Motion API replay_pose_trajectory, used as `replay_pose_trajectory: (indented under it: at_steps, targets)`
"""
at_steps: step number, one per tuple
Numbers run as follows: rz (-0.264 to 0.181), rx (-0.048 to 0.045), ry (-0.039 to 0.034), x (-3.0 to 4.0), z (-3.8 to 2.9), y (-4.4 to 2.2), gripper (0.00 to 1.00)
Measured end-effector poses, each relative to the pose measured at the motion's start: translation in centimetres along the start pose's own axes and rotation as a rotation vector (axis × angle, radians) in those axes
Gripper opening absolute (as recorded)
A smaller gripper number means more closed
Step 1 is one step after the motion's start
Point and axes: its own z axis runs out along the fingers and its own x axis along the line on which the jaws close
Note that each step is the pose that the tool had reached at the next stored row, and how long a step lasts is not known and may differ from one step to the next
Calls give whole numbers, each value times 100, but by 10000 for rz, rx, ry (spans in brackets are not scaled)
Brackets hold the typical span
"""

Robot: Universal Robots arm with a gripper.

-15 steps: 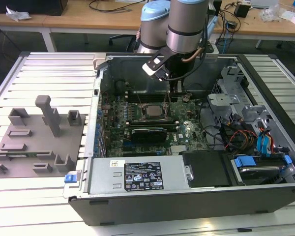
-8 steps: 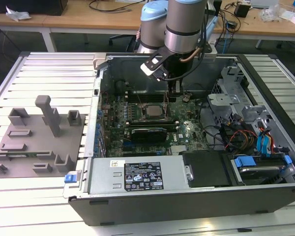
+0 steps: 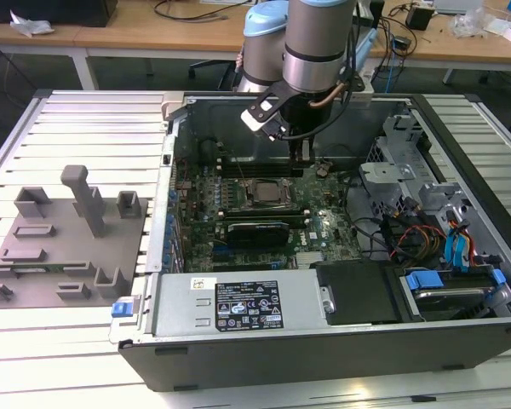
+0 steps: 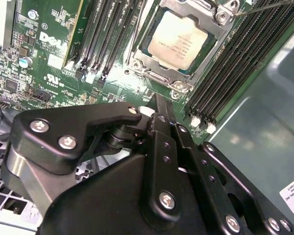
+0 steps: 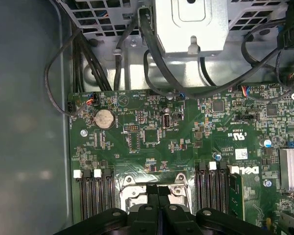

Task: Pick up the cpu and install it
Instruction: 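Close the cpu cover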

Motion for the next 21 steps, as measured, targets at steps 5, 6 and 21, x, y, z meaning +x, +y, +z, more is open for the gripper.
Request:
replay_pose_trajectory:
  at_steps: [5,6,21]
  targets:
    - [0,-1,0,-7,-3,-145,11]
    - [-1,-2,2,-8,-1,-159,11]
    - [-3,237,-72,-48,130,-311,11]
